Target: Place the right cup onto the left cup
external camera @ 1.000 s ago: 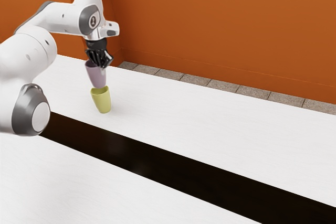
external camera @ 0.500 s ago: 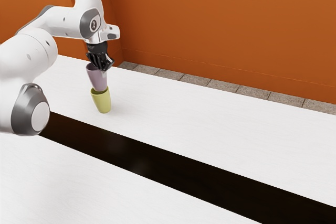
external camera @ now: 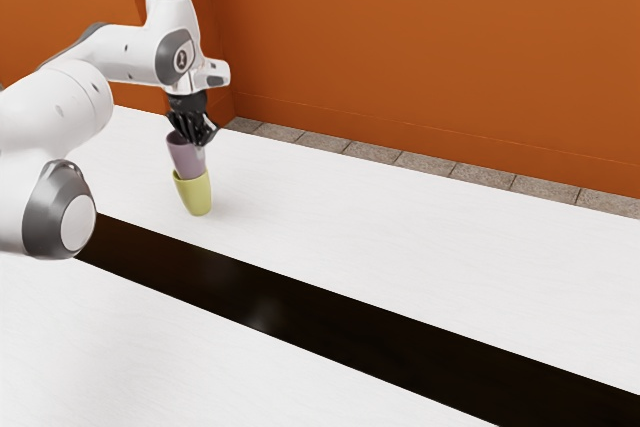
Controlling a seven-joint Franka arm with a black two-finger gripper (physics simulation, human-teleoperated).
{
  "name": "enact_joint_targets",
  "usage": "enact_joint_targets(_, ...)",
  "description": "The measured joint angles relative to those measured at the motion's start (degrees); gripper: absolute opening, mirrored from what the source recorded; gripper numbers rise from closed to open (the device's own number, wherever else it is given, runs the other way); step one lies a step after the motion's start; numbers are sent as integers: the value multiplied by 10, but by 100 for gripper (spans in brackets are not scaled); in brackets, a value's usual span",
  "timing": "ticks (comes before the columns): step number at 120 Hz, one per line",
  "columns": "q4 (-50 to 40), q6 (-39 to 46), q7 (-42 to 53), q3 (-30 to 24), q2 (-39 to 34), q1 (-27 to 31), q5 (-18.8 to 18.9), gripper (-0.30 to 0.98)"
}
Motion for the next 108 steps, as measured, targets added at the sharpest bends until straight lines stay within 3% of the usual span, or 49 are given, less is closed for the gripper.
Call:
enact_joint_targets(21,-12,11,0,-4,4,4,0,-7)
enact_joint_targets(45,-22,25,7,-5,4,4,-18,33)
enact_joint_targets(63,-34,27,11,-4,-15,4,-23,51)
enact_joint_targets(108,-160,30,17,-5,-158,-4,-24,66)
